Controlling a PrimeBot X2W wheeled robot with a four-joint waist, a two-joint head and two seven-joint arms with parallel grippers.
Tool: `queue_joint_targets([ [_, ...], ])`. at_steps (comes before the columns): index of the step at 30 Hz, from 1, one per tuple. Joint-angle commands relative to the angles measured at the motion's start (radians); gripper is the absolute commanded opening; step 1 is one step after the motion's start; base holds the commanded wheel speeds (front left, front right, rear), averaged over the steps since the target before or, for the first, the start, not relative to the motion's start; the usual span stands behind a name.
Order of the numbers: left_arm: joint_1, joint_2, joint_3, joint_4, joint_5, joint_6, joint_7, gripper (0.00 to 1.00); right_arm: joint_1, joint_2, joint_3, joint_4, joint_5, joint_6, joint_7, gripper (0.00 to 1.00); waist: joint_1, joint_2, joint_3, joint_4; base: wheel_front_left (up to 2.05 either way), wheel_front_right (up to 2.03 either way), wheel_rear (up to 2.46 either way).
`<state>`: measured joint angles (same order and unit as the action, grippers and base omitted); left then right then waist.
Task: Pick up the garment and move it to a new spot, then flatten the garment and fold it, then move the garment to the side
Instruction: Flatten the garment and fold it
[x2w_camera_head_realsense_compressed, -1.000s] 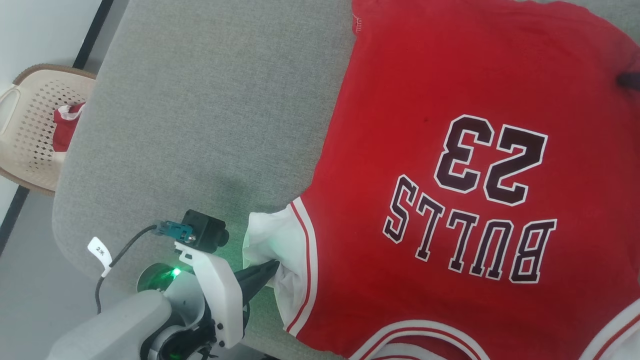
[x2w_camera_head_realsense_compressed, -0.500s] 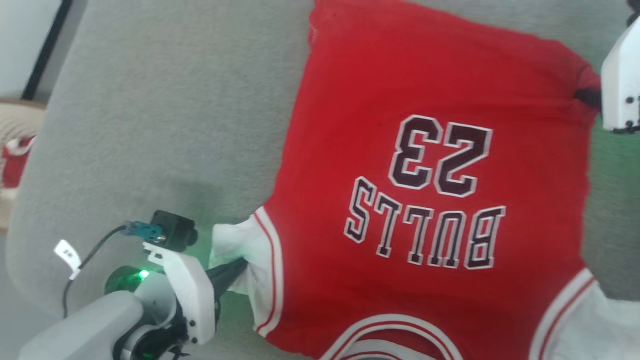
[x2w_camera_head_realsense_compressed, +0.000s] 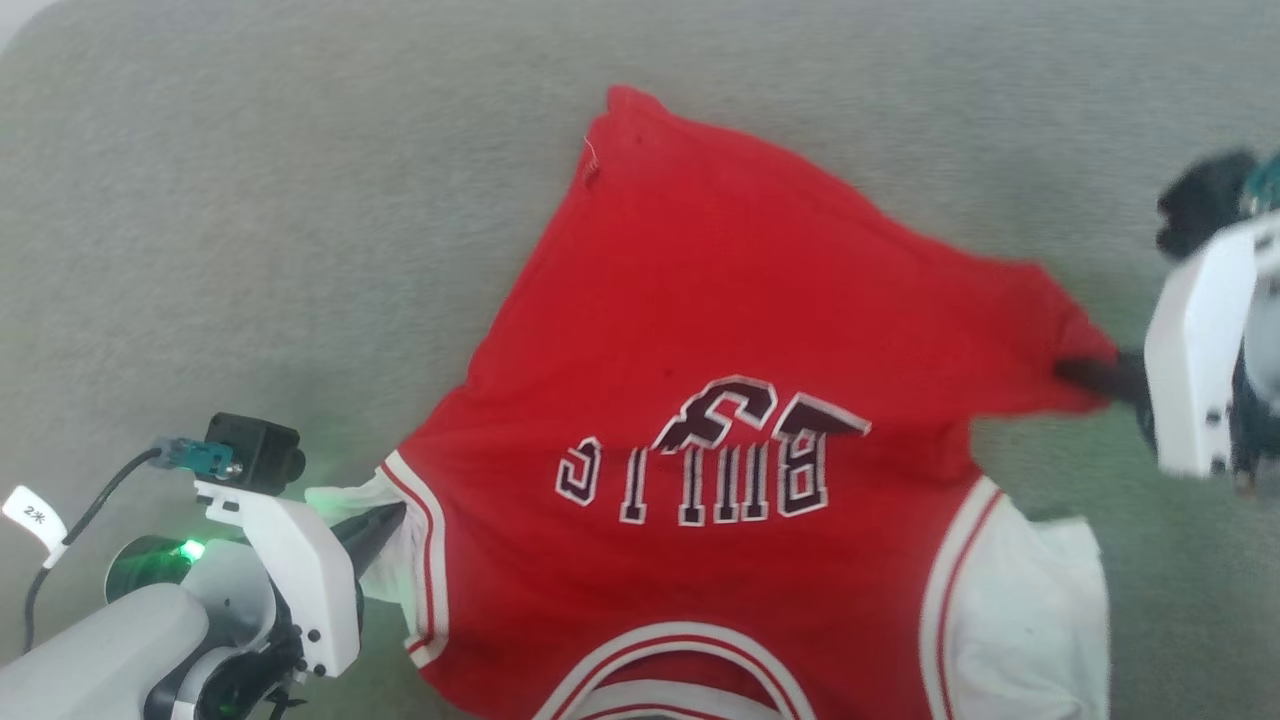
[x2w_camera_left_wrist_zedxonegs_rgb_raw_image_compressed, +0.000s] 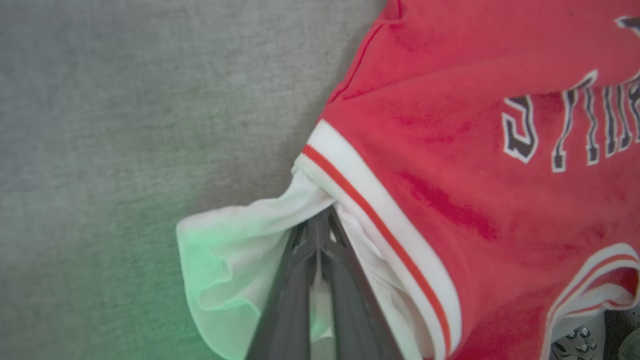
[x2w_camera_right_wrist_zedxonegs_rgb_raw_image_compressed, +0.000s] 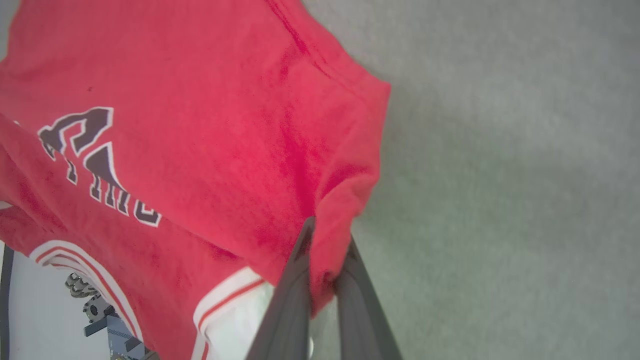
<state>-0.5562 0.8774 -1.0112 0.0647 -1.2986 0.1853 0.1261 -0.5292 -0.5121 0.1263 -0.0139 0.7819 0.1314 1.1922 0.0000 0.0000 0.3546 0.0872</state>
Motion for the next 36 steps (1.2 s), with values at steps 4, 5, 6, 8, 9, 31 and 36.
queue_joint_targets([
  [4,0.013,0.01,0.003,-0.021,-0.002,0.012,0.004,0.0,0.159,0.05,-0.078,-0.114,-0.012,-0.001,0.044,0.0,0.0,0.0,-0.022,-0.055,0.0,0.0,0.0],
  [5,0.011,0.012,0.003,-0.025,0.0,0.014,0.006,0.0,0.202,0.066,-0.099,-0.145,-0.018,-0.001,0.05,0.0,0.0,0.0,-0.021,-0.059,0.0,0.0,0.0],
  [6,0.008,0.012,0.003,-0.03,0.003,0.015,0.009,0.0,0.243,0.082,-0.124,-0.172,-0.03,-0.001,0.05,0.0,0.0,0.0,-0.02,-0.06,0.0,0.0,0.0],
  [8,0.003,0.015,0.004,-0.035,0.004,0.018,0.011,0.0,0.32,0.133,-0.164,-0.206,-0.041,-0.001,0.043,0.0,0.0,0.0,-0.017,-0.066,0.0,0.0,0.0],
  [9,0.001,0.016,0.005,-0.036,0.007,0.019,0.01,0.0,0.348,0.15,-0.18,-0.216,-0.054,-0.001,0.034,0.0,0.0,0.0,-0.015,-0.068,0.0,0.0,0.0],
  [31,0.022,0.01,-0.015,-0.008,0.019,0.009,0.009,0.0,0.419,0.187,-0.184,-0.176,-0.096,-0.001,-0.213,1.0,0.0,0.0,-0.047,-0.067,0.0,0.0,0.0],
  [36,0.022,0.012,-0.016,-0.018,0.021,0.013,0.007,0.0,0.411,0.204,-0.223,-0.285,-0.108,-0.001,-0.187,1.0,0.0,0.0,-0.053,-0.052,0.0,0.0,0.0],
])
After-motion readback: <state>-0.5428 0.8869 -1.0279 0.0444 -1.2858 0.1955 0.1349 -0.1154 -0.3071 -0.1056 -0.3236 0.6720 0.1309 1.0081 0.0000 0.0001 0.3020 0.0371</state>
